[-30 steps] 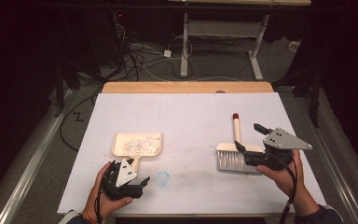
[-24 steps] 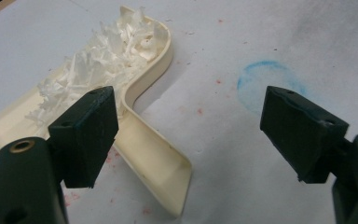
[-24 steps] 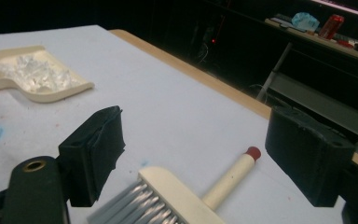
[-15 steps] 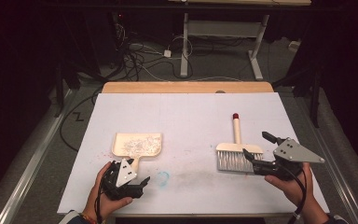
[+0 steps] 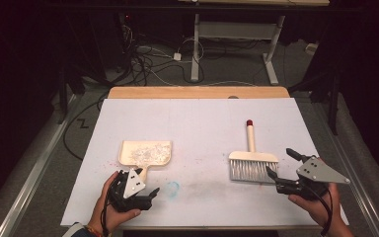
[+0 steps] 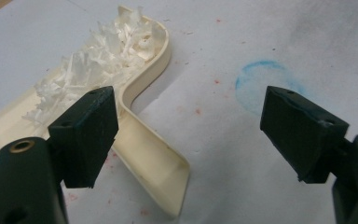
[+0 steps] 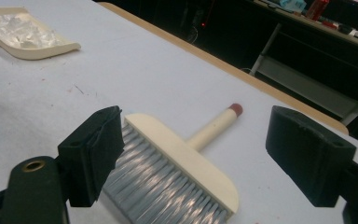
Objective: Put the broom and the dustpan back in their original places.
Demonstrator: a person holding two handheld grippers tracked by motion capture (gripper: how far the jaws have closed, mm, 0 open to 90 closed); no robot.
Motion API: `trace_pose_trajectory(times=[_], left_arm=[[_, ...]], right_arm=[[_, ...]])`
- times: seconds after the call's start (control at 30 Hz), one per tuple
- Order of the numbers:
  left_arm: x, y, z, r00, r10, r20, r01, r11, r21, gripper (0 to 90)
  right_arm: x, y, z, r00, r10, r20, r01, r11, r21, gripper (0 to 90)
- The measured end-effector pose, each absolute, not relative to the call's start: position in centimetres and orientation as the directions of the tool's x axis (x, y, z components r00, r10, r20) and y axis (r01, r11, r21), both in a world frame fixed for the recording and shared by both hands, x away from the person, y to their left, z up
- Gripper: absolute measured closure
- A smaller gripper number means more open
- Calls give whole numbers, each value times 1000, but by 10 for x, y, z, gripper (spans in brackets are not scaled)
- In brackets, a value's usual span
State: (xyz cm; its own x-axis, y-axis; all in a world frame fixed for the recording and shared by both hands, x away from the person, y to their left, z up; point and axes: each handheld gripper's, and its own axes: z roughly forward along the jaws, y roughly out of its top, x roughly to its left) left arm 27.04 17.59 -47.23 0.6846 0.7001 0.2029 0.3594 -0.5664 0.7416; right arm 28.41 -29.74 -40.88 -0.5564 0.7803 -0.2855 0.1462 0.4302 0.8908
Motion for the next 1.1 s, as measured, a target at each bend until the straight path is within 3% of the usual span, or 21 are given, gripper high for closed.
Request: trace_pose_trajectory(times=[0.57,1.1], left_arm=[[271,174,-472,685,699,206,355,-567,744,186],[264,175,-472,685,694,222,343,-576,742,186]], right_arm=[[272,-313,-458,-565,788,-246,246,445,861,199],[266,-308,-451,-561,775,-293,201,470,860,197]])
